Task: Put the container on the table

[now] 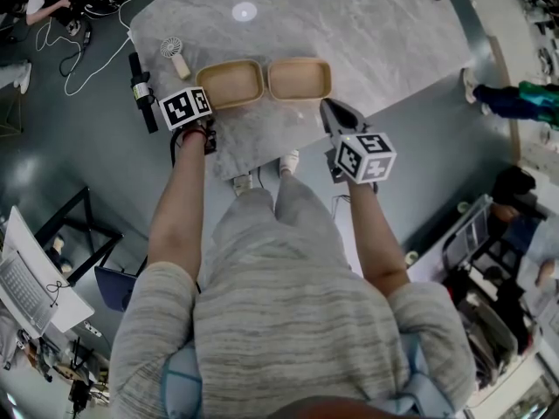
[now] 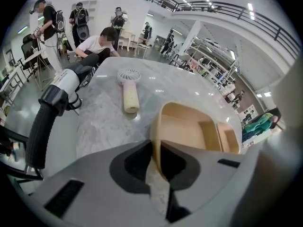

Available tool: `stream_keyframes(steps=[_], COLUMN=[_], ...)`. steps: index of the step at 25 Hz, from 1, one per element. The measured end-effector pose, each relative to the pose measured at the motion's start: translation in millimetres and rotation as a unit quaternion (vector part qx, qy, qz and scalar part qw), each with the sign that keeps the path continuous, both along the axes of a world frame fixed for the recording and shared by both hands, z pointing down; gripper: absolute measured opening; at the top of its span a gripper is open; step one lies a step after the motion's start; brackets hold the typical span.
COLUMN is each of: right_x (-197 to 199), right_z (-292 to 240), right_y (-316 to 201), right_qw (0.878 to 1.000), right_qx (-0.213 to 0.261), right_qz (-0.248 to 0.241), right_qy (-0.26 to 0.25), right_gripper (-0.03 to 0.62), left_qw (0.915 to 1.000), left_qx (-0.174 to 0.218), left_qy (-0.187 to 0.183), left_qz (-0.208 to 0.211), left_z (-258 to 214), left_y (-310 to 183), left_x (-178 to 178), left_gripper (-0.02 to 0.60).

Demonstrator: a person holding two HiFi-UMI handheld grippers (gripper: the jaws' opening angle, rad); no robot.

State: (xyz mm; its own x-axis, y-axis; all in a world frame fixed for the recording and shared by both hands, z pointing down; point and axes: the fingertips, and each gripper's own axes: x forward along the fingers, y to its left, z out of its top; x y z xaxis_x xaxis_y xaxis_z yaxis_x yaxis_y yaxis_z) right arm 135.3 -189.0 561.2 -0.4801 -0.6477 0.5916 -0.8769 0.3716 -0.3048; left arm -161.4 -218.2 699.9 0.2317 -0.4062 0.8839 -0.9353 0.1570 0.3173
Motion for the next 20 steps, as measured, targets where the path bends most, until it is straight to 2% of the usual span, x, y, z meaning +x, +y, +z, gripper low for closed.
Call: stream_keyframes(steps=[9,20], right_x=[3.2,2.6], right_z=[-3.3,-1.3], right_y=[1.0,-0.6], right_qw=[1.0,1.0], right_qx=[0.001,0.001], right_qz=[0.003,0.002], right_qy=[0.0,-0.002], right_gripper=[0.002,0.002], left_qw=[0.9999,0.9995], left_qx=[-0.01,0.008], left_qy=[0.004,0.01], left_qz=[-0.002,0.029], left_z=[5.2,6.9], left_y=[1.4,0.5], left_x=[1.1,6.5], left_gripper=[0.032,0.034])
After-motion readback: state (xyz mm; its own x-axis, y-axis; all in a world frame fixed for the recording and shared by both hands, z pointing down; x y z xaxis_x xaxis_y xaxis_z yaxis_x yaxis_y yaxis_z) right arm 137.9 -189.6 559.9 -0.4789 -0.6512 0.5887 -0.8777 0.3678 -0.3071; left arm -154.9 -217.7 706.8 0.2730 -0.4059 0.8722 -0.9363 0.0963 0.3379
